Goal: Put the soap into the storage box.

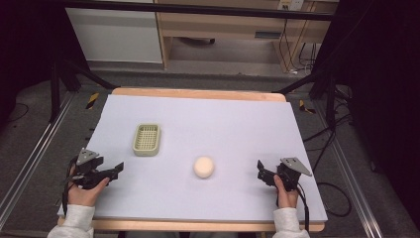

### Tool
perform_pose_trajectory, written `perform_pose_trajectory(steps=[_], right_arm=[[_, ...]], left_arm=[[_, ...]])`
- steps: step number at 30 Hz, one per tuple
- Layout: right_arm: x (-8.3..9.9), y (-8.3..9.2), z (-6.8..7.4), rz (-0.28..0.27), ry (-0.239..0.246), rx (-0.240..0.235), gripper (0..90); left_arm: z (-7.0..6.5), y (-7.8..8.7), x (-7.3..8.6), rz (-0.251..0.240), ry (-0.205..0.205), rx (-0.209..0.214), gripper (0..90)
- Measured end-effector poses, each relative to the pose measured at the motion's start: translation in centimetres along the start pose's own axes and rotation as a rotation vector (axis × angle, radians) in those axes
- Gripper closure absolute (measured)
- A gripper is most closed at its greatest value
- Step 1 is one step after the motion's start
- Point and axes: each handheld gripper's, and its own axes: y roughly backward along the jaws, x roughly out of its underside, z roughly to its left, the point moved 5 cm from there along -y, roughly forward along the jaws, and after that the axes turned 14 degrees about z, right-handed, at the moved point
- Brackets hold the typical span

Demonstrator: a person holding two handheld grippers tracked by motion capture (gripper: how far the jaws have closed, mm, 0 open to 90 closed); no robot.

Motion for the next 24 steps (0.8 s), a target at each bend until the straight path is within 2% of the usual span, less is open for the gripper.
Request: perform_pose_trajectory(steps=[12, 18, 24], right_arm=[[0.0, -0.1, 0.1, 0.007, 0.004, -0.012, 2.6], [0.0, -0.1, 0.1, 0.006, 0.009, -0.012, 2.6], [0.0, -0.1, 0.1, 0.008, 0.007, -0.013, 2.6]], left_arm=[[-1.3, 0.1, -0.3, -0.009, -0.023, 0.026, 22.1], [-1.5, 0.1, -0.4, -0.005, -0.036, 0.017, 22.4], [-2.1, 0.3, -0.6, -0.008, -0.048, 0.026, 22.3]])
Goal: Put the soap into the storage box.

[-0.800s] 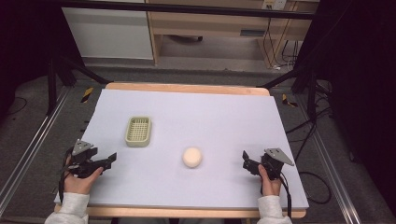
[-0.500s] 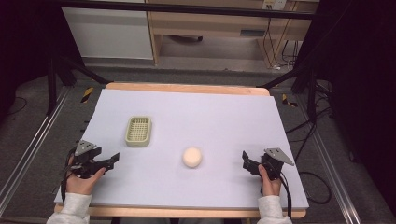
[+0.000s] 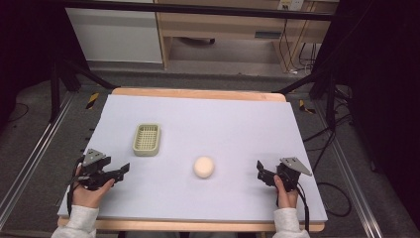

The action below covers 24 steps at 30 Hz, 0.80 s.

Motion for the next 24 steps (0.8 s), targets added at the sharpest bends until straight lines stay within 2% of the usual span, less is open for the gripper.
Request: perform_pose_trajectory(steps=[2, 9, 16, 24], right_arm=[[0.0, 0.0, 0.0, -0.007, 0.003, -0.001, 2.6], [0.0, 0.0, 0.0, -0.001, 0.003, 0.0, 2.6], [0.0, 0.0, 0.0, 0.001, 0.007, -0.008, 2.6], [0.0, -0.1, 0.1, 0.002, 0.014, -0.004, 2.6]], left_arm=[[-0.3, 0.0, -0.1, -0.002, -0.014, -0.006, 22.4], [-0.8, 0.2, -0.4, -0.009, -0.016, 0.009, 22.5], [-1.7, 0.1, -0.6, -0.004, -0.043, 0.013, 22.4], [-1.9, 0.0, -0.6, -0.001, -0.054, 0.013, 22.3]])
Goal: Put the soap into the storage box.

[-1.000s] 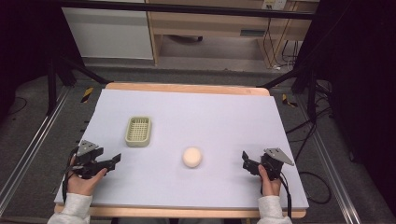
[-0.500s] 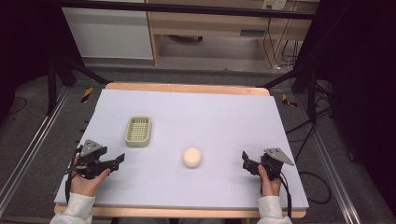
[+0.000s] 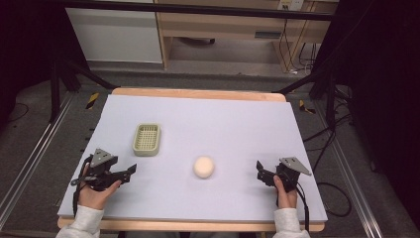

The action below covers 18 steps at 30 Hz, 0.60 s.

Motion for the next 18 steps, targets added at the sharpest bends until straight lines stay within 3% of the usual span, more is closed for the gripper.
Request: perform_pose_trajectory(steps=[18], right_arm=[[0.0, -0.1, 0.0, 0.015, 0.001, 0.004, 2.6]], left_arm=[[-1.1, 0.2, -0.7, -0.005, -0.024, 0.014, 22.0]])
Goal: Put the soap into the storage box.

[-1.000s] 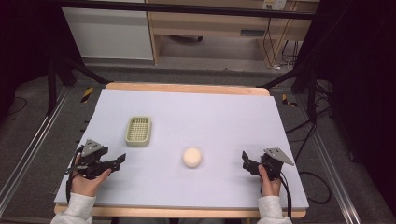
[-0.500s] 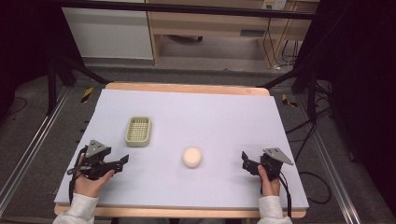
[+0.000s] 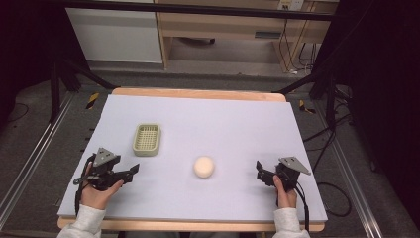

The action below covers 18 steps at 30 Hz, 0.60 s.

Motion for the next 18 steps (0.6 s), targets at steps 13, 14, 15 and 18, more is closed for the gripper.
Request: perform_pose_trajectory(steps=[13, 14, 15, 18], right_arm=[[0.0, 0.0, 0.0, 0.005, -0.001, 0.0, 2.6], [0.0, 0.0, 0.0, 0.006, -0.002, -0.001, 2.6], [0.0, 0.0, 0.0, 0.006, -0.002, -0.001, 2.6], [0.0, 0.0, -0.1, 0.002, -0.005, -0.007, 2.6]], left_arm=[[-1.7, -0.1, -0.6, -0.004, -0.04, 0.026, 22.0], [-2.0, -0.1, -0.7, 0.002, -0.049, 0.032, 22.0], [-2.0, -0.1, -0.7, 0.002, -0.049, 0.032, 22.0], [-2.5, -0.3, -0.8, 0.0, -0.059, 0.039, 22.0]])
